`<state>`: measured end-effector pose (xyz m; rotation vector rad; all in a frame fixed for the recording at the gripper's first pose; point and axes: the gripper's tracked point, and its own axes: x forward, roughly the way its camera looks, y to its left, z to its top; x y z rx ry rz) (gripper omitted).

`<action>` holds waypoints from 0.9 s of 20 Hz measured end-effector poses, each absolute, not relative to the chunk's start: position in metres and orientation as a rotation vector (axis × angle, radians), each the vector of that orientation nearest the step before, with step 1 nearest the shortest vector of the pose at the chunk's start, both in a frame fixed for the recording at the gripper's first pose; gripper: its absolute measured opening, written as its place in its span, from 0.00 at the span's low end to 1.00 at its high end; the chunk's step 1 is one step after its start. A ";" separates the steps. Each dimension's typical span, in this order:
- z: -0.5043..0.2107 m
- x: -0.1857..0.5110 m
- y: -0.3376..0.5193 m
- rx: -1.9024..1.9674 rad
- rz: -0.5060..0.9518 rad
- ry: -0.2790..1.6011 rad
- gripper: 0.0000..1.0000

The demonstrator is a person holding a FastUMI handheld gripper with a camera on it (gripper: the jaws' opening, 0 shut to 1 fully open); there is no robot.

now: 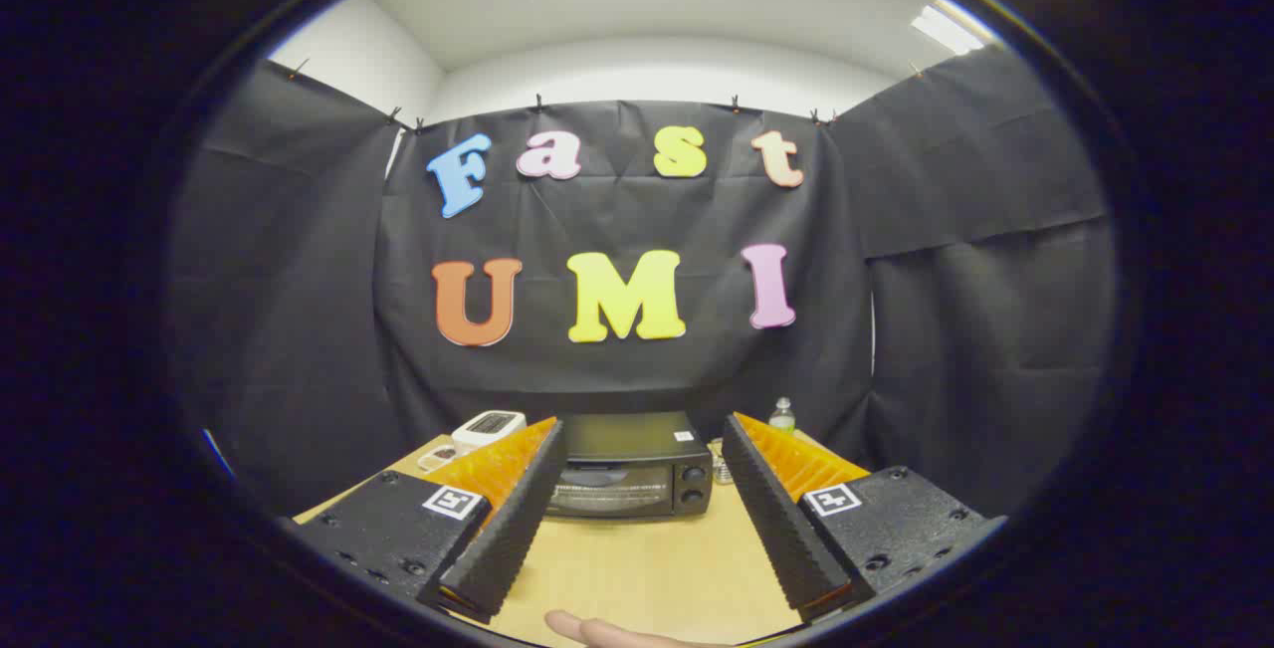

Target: Open the toaster oven, put the food inside, and close the toaster oven door.

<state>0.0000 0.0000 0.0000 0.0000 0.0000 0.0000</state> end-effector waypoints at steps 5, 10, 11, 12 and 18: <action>0.004 -0.005 -0.002 0.023 -0.030 -0.015 1.00; -0.008 -0.002 0.015 0.000 0.007 0.009 1.00; -0.010 -0.003 0.015 -0.002 0.012 0.009 1.00; -0.009 -0.003 0.016 -0.004 0.014 0.009 1.00; -0.016 0.006 0.018 0.014 0.011 0.012 1.00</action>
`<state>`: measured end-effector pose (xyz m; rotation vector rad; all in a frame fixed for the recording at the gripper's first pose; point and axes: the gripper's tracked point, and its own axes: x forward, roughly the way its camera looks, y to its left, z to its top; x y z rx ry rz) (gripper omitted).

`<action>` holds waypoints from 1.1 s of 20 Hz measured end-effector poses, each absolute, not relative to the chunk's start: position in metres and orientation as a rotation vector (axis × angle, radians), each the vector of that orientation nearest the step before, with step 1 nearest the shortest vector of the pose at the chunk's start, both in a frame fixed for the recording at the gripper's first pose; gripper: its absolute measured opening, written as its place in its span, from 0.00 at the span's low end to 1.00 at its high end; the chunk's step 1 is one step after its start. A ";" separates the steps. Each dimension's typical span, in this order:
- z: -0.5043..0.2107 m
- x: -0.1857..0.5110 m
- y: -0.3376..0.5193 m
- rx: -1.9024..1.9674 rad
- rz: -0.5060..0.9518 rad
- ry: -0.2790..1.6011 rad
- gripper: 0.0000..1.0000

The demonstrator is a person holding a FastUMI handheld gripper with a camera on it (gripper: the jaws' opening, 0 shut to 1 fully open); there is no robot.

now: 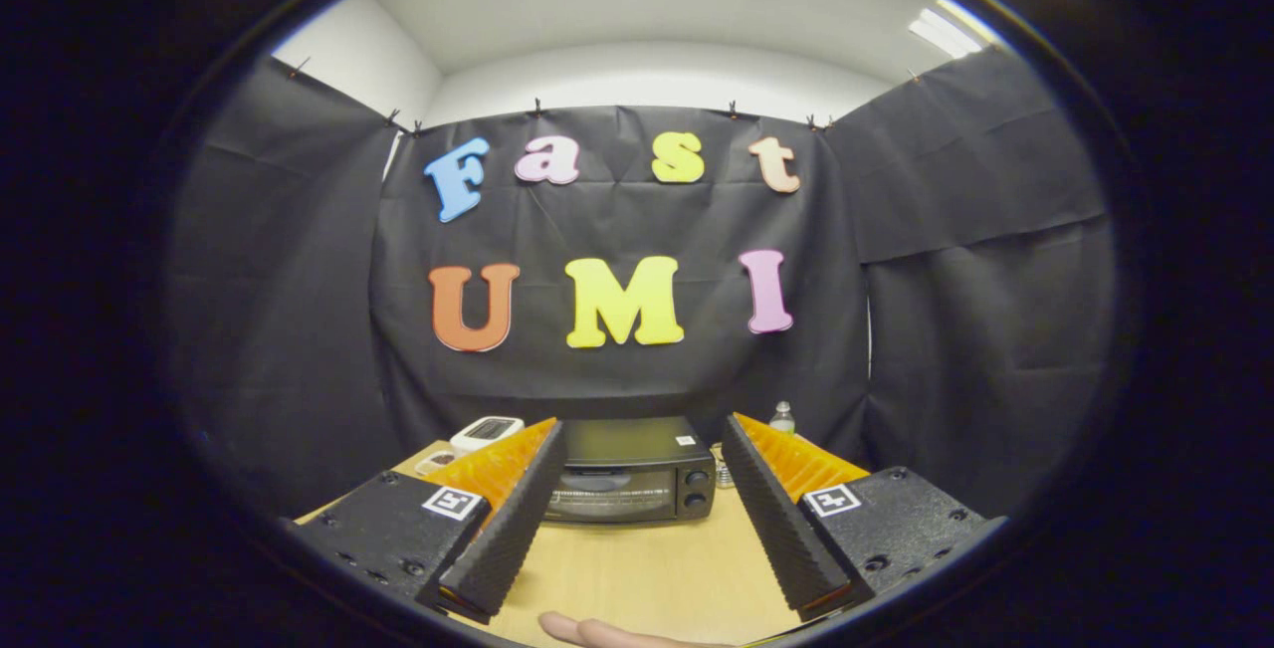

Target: Open the toaster oven, put the food inside, and close the toaster oven door.

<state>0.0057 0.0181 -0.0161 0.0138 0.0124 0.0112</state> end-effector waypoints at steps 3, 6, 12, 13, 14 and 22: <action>-0.025 0.016 0.019 0.003 0.004 0.030 1.00; -0.027 0.029 0.024 -0.012 0.003 0.036 1.00; -0.034 0.071 0.035 -0.019 0.009 0.023 1.00; -0.037 0.081 0.038 -0.017 0.012 0.016 1.00; -0.042 0.091 0.038 -0.018 0.006 0.018 1.00; -0.119 0.185 0.062 -0.025 0.027 0.138 1.00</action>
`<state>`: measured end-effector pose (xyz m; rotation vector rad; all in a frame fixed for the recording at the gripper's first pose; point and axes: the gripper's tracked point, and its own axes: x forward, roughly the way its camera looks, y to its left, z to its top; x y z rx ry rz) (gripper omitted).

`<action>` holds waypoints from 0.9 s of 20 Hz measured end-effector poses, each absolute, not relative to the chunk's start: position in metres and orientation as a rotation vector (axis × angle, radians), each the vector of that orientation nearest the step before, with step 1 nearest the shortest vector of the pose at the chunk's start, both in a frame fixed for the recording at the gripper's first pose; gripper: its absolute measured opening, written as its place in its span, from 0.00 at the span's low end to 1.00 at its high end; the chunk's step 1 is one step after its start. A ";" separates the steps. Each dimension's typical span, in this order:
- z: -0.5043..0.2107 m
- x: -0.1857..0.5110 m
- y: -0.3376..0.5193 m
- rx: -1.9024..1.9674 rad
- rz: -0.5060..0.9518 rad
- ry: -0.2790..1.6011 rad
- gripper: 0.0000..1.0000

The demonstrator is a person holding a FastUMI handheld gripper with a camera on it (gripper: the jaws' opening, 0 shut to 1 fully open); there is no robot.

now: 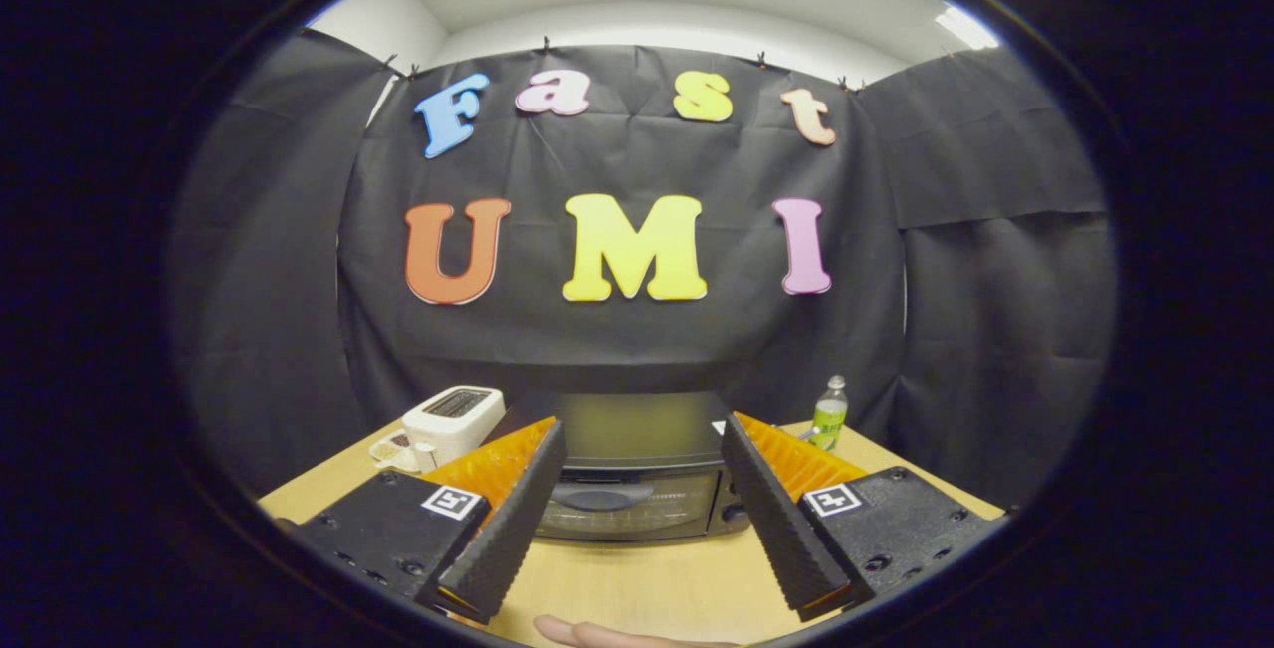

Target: Open the toaster oven, put the food inside, and close the toaster oven door.

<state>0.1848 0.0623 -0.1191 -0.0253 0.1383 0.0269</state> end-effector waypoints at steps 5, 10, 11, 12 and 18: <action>-0.167 0.232 0.067 -0.001 0.038 0.237 1.00; -0.194 0.263 0.077 -0.021 0.059 0.292 1.00; -0.197 0.268 0.075 -0.036 0.048 0.291 1.00; -0.204 0.273 0.078 -0.031 0.053 0.298 1.00; -0.237 0.285 0.087 -0.002 0.091 0.373 1.00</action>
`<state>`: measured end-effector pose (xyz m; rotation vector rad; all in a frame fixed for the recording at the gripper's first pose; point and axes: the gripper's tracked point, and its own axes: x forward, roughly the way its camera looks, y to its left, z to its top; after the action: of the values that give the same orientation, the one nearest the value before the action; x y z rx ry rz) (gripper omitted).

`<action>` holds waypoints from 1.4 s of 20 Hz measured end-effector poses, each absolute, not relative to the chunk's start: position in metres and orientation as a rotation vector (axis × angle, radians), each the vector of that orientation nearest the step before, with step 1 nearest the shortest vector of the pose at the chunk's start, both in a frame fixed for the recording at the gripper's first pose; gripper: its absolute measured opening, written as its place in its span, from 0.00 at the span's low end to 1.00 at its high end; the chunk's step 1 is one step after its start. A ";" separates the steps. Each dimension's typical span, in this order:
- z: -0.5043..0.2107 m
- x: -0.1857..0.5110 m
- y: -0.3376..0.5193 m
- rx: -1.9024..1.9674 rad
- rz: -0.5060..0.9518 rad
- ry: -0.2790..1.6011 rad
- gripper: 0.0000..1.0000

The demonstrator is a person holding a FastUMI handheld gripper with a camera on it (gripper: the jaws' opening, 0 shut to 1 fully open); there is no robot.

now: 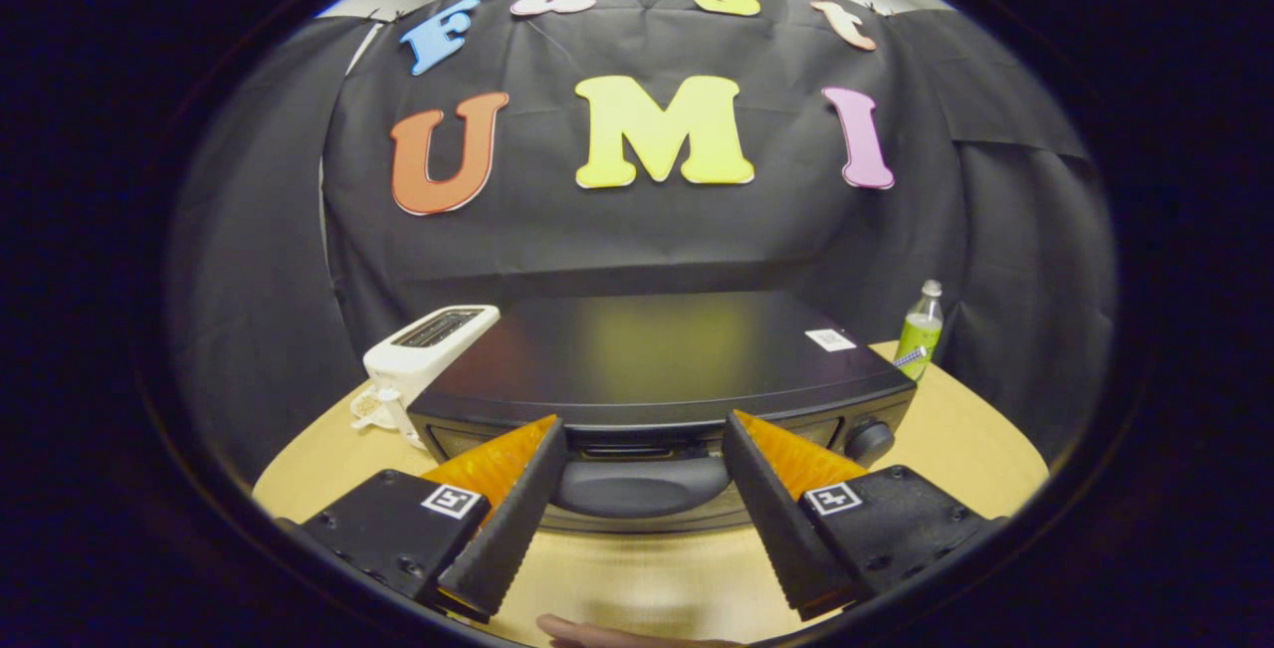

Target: Open the toaster oven, put the food inside, and close the toaster oven door.

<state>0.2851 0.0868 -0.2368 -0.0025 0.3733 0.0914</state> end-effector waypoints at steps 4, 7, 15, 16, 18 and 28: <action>-0.238 0.284 0.086 -0.021 0.092 0.352 1.00; -0.239 0.278 0.086 -0.018 0.093 0.350 1.00; -0.249 0.240 0.082 -0.014 0.116 0.383 1.00; -0.252 0.234 0.081 -0.010 0.119 0.402 1.00; -0.259 0.218 0.080 -0.001 0.132 0.441 1.00; -0.308 0.164 0.072 -0.076 0.108 0.557 1.00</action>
<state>0.1636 0.0720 -0.3083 -0.0764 0.5569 0.1083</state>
